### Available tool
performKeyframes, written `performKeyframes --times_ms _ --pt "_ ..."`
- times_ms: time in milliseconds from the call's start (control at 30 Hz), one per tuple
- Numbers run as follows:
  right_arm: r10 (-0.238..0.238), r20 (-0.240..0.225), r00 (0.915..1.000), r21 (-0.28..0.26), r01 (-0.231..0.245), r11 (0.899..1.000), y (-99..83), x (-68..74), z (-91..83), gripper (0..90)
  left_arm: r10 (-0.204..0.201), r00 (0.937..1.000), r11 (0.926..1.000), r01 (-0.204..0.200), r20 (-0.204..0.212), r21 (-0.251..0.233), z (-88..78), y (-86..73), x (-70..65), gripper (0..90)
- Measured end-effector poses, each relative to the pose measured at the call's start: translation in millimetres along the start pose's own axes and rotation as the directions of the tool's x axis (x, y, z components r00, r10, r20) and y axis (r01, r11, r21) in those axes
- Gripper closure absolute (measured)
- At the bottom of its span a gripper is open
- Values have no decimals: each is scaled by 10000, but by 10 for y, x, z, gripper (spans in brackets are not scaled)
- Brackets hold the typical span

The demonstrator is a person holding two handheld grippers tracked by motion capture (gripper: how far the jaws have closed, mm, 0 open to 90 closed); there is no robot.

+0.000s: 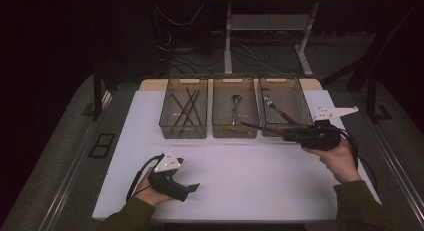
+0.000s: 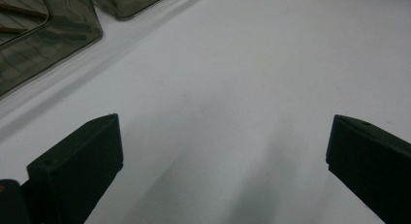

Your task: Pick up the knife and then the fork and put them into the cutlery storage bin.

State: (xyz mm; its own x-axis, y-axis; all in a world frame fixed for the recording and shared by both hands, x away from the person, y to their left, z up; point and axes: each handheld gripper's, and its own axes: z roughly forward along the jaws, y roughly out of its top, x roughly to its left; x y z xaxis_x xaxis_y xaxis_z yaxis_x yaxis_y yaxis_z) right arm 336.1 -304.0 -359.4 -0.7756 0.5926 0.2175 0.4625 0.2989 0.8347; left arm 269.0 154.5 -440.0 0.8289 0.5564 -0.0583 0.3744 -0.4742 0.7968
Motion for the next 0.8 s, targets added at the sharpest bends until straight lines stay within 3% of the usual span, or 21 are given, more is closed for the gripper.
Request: performKeyframes --times_ms 200,333,600,667,800 --pt "366 755 9965 -477 -330 9983 64 -126 -65 754 77 9999 9999 -76 74 -78 1 4 -8 0" --pt "686 1358 9884 -764 -586 9954 91 -196 -117 754 126 9999 9999 -126 83 -86 7 3 -8 0" --pt "1276 2783 9520 -1288 -946 9871 150 -348 -151 754 124 9998 9998 -123 123 -125 5 4 -5 0" --pt "1453 2860 9472 -1400 -1087 9842 166 -392 -142 754 141 9998 9998 -139 142 -134 9 4 -7 0" --pt "1634 3473 9234 -1301 -1251 9836 215 -496 -93 754 151 9997 9998 -149 166 -127 15 5 -8 0"
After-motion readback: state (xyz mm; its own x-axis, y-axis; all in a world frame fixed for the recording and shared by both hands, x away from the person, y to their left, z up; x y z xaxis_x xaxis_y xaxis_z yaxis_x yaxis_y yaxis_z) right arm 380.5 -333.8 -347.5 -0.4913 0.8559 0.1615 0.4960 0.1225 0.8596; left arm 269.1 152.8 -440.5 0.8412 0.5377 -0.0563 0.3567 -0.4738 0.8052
